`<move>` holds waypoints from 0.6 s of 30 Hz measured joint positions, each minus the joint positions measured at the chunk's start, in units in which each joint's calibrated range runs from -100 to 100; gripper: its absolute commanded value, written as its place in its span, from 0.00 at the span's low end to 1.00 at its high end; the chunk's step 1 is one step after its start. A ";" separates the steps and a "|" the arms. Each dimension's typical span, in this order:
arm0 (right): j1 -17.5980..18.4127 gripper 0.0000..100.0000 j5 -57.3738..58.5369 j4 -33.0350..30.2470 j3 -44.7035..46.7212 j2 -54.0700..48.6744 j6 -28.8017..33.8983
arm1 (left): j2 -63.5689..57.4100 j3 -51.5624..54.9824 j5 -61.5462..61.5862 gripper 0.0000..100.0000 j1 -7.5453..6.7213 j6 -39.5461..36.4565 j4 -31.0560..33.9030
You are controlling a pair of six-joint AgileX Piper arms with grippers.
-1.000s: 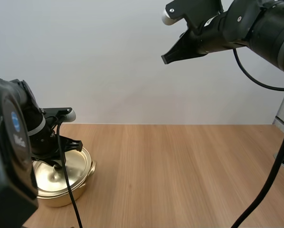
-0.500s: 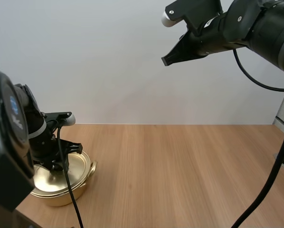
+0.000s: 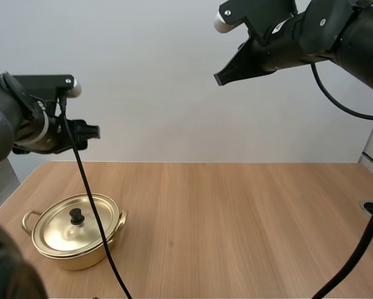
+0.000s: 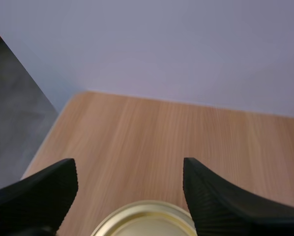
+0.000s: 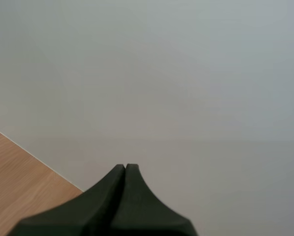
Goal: Open the pot, put the car inside, and close it
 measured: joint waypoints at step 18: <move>0.00 0.00 -2.08 -0.55 2.66 -12.24 -0.23 | -34.86 0.00 6.97 1.00 -0.73 8.36 -28.67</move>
